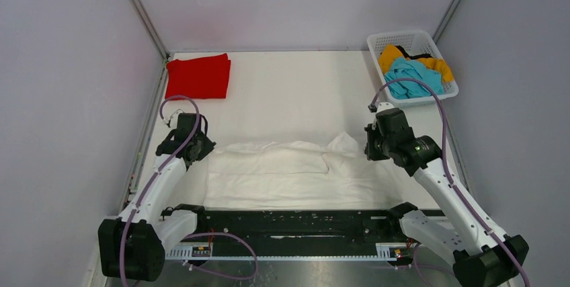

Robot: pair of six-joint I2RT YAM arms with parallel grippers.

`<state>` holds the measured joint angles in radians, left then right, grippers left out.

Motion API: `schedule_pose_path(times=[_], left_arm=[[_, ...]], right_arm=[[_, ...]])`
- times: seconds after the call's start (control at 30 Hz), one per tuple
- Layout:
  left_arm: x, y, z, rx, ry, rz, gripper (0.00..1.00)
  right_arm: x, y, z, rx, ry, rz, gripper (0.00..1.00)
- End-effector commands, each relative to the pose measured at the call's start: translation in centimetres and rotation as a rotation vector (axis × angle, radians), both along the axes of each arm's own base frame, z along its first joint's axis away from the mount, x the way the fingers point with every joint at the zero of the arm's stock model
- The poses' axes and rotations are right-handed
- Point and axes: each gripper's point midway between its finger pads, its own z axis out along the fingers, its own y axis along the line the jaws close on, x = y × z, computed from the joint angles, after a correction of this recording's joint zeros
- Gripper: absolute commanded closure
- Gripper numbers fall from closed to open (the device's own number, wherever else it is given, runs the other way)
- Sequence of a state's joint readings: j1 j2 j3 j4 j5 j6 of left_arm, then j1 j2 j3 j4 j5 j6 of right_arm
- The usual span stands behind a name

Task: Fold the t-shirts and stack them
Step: Fold the other side of the tshirt into a rectangle

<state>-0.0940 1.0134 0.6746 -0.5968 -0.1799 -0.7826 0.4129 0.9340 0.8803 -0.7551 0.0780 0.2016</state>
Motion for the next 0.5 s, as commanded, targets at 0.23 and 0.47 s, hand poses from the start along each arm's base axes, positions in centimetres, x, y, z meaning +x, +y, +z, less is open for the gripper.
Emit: schedule_pose_path(times=[0.23, 0.47], left_arm=[[-2.2, 2.2, -2.0, 0.05, 0.02, 0.146, 1.0], [-3.0, 2.8, -3.2, 0.072, 0.058, 0.184, 1.0]], right_arm=[[-2.4, 0.0, -1.8, 0.05, 0.069, -0.058, 0.96], [-4.3, -2.4, -3.7, -0.03, 0.158, -0.198, 0.96]])
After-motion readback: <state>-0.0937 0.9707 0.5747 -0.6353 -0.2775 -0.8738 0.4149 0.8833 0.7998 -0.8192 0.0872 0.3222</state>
